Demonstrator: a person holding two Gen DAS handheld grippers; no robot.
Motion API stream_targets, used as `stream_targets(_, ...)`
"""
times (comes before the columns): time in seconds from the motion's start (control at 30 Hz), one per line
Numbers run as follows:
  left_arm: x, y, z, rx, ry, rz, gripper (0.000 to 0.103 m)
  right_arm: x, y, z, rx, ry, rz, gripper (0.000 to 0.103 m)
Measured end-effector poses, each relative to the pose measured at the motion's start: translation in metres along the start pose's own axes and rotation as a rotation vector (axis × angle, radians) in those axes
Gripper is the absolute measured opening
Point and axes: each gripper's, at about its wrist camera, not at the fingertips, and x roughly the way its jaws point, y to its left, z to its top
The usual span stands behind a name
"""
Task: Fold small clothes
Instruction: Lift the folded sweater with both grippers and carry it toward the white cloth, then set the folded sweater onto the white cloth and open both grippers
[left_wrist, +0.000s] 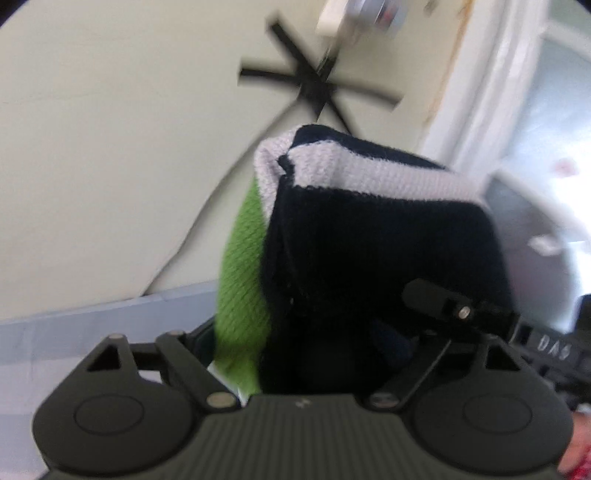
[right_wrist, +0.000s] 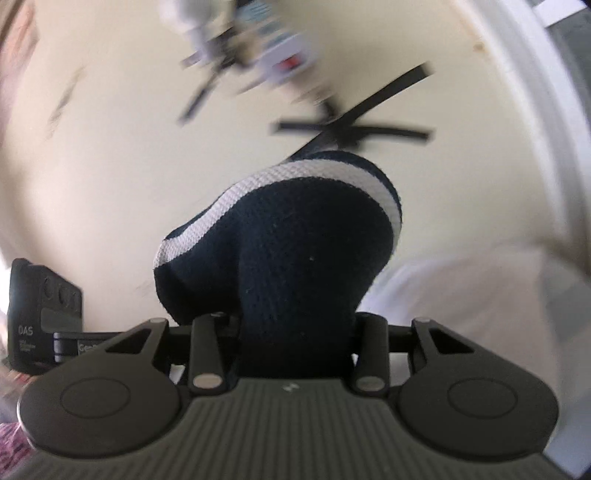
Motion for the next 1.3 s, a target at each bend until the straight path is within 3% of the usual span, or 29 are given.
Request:
stream_targets(0.1,0.080,0.002,-0.001,-0.024,0.150,0.117,0.080,0.039,-0.045,0.016,0.066,0.084,-0.173,0.049)
stream_targets(0.17,0.096,0.011,-0.006,-0.101,0.135,0.107,0.096,0.068,-0.080,0.009,0.127,0.171,-0.327,0.060)
stream_targets(0.27,0.095,0.014,-0.009,-0.095,0.121,0.098,0.098,0.069,-0.101,-0.004,0.176,0.131,-0.295,0.065)
stream_targets(0.4,0.063,0.010,-0.014,-0.041,0.101,0.089,0.091,0.061,-0.091,-0.006,0.163,0.110,-0.313,0.070)
stream_targets(0.5,0.026,0.008,-0.027,-0.003,0.044,0.100,0.091,0.035,-0.070,-0.011,0.132,0.028,-0.405,0.072)
stream_targets(0.63,-0.017,0.002,-0.075,0.086,-0.002,0.140,0.093,-0.011,-0.042,-0.038,0.106,-0.051,-0.481,0.076)
stream_targets(0.77,-0.039,-0.006,-0.124,0.152,-0.012,0.209,0.094,-0.044,-0.012,-0.085,0.087,-0.026,-0.481,0.076)
stream_targets(0.97,-0.075,0.002,-0.173,0.116,-0.008,0.281,0.096,-0.080,0.028,-0.144,0.047,-0.030,-0.530,0.079)
stream_targets(1.3,-0.118,0.015,-0.197,0.068,-0.084,0.344,0.101,-0.105,0.064,-0.182,0.015,-0.028,-0.598,0.081)
